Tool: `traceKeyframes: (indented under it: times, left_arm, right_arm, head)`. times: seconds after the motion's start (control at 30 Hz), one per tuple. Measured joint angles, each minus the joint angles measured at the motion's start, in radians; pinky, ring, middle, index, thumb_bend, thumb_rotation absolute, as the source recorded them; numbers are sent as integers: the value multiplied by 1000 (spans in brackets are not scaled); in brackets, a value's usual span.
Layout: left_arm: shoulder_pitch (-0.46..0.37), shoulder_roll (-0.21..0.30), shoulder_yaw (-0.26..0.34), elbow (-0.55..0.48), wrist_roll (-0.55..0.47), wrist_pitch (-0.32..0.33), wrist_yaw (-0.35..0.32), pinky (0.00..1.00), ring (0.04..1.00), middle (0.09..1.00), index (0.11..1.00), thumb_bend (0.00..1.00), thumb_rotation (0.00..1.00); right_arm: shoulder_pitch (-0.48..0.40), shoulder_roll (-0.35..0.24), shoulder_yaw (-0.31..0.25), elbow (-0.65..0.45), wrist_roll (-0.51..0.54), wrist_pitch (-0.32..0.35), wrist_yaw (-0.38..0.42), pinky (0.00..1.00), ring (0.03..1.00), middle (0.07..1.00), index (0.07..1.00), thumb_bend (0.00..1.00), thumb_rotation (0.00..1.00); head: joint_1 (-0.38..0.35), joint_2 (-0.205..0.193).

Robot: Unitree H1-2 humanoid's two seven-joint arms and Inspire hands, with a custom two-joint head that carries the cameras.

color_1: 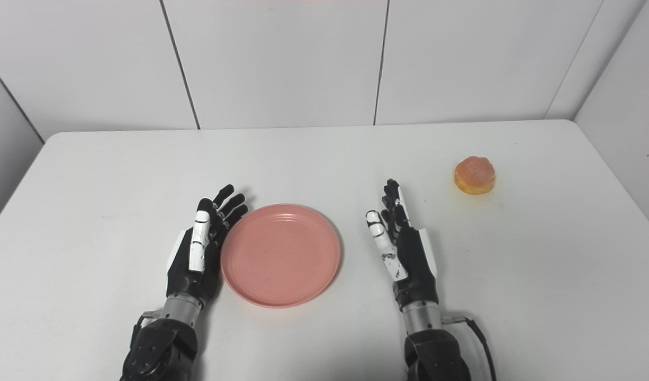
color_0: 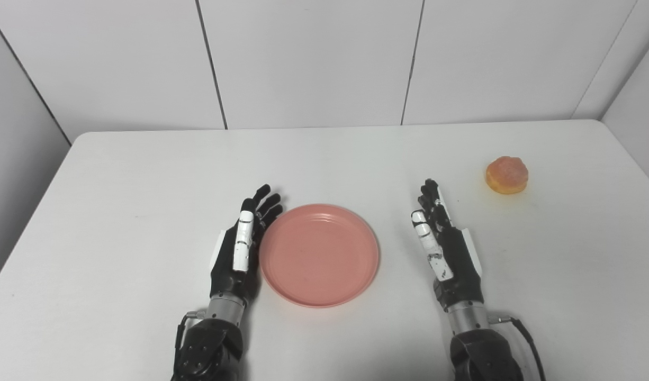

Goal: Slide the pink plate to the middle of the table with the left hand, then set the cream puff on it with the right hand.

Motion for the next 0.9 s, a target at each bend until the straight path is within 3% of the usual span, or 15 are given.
traceKeyframes:
  times: [0.63,0.73,0.9]
  left_arm:
    - [1,-14,4,39,7,-79,-4,949,915,910,898,518,1000]
    - [0,-14,3,42,8,-79,-4,947,912,907,896,515,1000]
    - [0,-14,1,41,10,-79,-5,956,912,904,897,524,1000]
  right_arm:
    - [-9,-21,-2,8,-25,0,-3,1000,1000,1000,982,643,823]
    - [-50,-46,-4,59,-83,-19,-23,972,996,1000,986,633,850]
    - [-117,-136,-9,116,-280,-78,-108,947,993,1000,989,651,753]
  head:
    - [-2,5]
    - [-5,3]
    - [-11,6]
